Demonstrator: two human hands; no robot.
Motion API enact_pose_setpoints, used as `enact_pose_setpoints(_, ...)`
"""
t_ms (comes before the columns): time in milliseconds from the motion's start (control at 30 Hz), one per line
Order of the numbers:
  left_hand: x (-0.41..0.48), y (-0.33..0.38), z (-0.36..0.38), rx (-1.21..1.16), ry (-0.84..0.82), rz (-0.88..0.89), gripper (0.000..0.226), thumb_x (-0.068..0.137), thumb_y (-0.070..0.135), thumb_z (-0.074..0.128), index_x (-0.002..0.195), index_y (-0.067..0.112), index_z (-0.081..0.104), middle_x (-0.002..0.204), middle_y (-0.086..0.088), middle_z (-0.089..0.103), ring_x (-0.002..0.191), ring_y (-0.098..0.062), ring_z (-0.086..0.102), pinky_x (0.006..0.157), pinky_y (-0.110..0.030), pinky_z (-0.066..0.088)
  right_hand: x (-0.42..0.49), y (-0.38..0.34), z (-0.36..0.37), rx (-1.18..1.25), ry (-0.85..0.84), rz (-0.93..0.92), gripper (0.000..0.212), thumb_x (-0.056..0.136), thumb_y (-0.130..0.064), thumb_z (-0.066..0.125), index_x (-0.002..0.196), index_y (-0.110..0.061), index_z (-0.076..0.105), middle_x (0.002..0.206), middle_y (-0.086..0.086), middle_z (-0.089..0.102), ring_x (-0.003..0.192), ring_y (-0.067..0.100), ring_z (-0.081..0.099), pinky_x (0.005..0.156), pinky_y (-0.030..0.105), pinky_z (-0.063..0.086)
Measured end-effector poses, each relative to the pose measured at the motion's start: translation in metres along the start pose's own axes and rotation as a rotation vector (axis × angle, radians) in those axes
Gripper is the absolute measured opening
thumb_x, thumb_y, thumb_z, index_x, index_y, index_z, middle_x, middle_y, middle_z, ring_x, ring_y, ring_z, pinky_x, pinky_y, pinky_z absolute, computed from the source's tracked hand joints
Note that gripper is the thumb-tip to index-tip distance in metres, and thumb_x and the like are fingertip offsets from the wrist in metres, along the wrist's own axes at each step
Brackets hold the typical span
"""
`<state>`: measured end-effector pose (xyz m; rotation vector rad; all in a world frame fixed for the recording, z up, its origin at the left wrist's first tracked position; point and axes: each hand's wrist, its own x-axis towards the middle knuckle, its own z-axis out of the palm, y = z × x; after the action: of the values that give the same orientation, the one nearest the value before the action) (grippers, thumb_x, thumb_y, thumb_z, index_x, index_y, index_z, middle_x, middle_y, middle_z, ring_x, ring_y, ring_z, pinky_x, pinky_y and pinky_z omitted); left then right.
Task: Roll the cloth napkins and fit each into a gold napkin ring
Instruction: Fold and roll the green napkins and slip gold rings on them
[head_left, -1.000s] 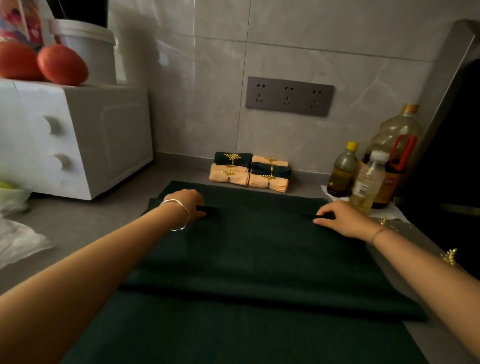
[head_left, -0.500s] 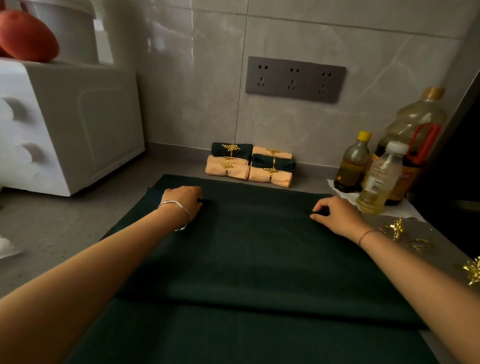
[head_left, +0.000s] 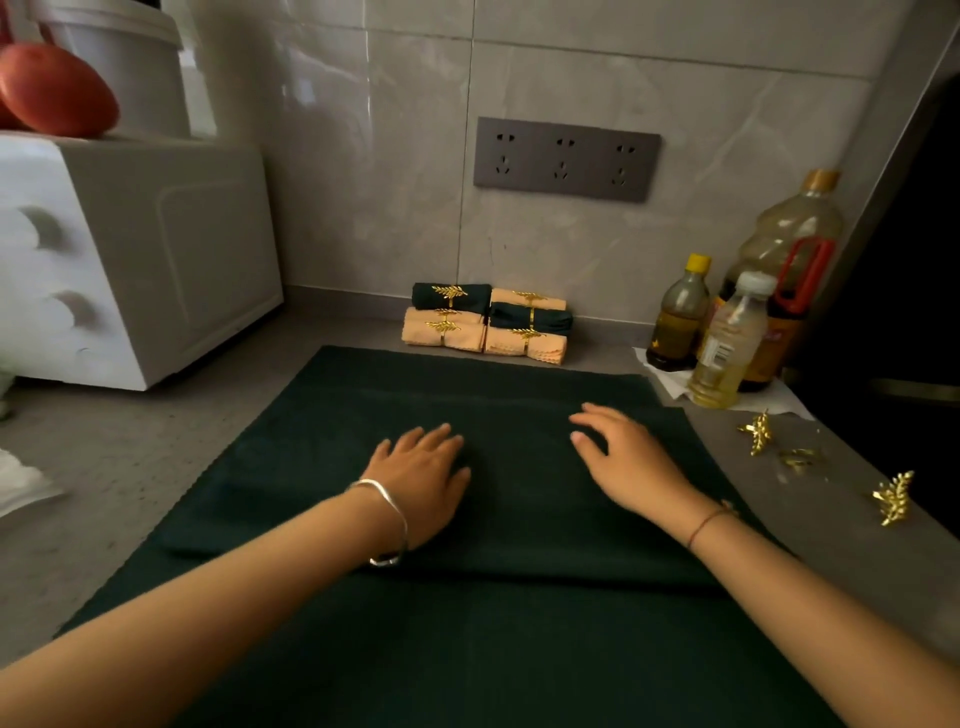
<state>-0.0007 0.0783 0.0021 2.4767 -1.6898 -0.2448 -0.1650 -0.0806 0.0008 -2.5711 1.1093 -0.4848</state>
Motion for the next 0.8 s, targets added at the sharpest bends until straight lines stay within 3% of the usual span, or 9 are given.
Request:
enact_pose_setpoints(167, -0.019, 0.014, 0.025, 0.011, -0.085, -0.032, 0.053, 0.101, 0.041, 0.017, 0.15, 0.026, 0.002, 0.158, 0.005, -0.005, 0.145, -0.02, -0.006, 0.117, -0.048, -0.001, -0.044, -0.045, 0.021, 0.023, -0.148, -0.112, 0.043, 0.101, -0.028, 0.035, 0.144, -0.021, 0.036, 0.153, -0.005, 0.027, 0.141, 0.011, 0.022, 0.114, 0.026, 0.014)
enact_pose_setpoints(467, -0.019, 0.019, 0.038, 0.061, -0.032, -0.084, 0.054, 0.101, 0.039, 0.011, 0.15, 0.024, -0.006, 0.157, 0.005, -0.012, 0.144, -0.021, -0.014, 0.114, -0.051, -0.008, -0.053, -0.061, 0.053, -0.139, -0.233, -0.145, 0.049, 0.103, -0.034, 0.019, 0.15, -0.025, 0.012, 0.159, -0.006, 0.004, 0.145, 0.011, -0.002, 0.118, 0.036, -0.002)
enact_pose_setpoints(800, -0.022, 0.008, 0.038, 0.065, 0.004, -0.078, 0.056, 0.099, 0.048, 0.014, 0.149, 0.033, -0.005, 0.157, 0.009, -0.01, 0.144, -0.024, -0.012, 0.112, -0.053, -0.01, -0.055, -0.031, 0.04, -0.236, -0.276, -0.103, 0.053, 0.096, -0.059, 0.015, 0.146, -0.047, 0.004, 0.158, -0.012, -0.004, 0.145, 0.013, -0.007, 0.117, 0.045, -0.005)
